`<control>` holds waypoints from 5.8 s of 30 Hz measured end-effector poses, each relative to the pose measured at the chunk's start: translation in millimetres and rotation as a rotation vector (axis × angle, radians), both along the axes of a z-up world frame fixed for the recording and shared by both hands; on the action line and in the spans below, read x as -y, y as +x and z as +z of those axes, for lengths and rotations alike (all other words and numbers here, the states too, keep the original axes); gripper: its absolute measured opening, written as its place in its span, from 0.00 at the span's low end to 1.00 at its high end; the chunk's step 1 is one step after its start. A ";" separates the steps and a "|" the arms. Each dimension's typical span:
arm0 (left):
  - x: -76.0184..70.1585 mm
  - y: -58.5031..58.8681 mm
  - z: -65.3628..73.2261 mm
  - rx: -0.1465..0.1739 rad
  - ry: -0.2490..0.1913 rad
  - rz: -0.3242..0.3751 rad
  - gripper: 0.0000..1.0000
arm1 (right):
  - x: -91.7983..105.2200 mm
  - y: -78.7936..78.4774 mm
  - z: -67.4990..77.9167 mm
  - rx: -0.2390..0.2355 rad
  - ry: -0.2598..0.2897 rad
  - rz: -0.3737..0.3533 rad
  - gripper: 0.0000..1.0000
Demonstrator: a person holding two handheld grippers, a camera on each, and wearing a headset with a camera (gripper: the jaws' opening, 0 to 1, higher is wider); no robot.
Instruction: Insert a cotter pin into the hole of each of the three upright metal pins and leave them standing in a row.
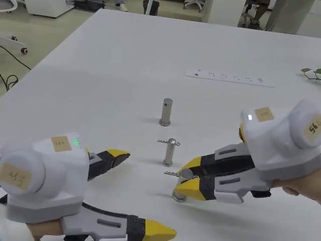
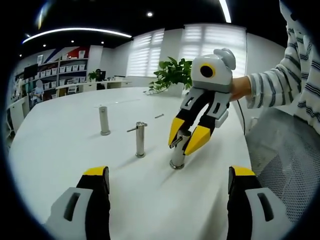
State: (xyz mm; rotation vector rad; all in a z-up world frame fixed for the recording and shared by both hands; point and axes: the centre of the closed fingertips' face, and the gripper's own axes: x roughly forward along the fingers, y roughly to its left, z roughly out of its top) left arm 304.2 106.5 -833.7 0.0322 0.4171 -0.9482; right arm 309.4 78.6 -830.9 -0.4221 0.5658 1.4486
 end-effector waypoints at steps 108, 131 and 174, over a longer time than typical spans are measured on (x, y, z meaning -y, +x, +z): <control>-19.7 -30.9 45.3 -0.063 -0.024 0.246 0.99 | 165.6 -12.2 53.3 -0.067 0.230 -0.573 0.93; -24.4 25.5 74.6 -0.004 -0.108 0.383 0.99 | 175.1 -37.6 42.0 -0.114 0.207 -0.653 1.00; 3.0 185.2 14.6 -0.123 0.184 0.308 0.41 | 203.0 -38.9 32.0 -0.148 0.207 -0.790 0.96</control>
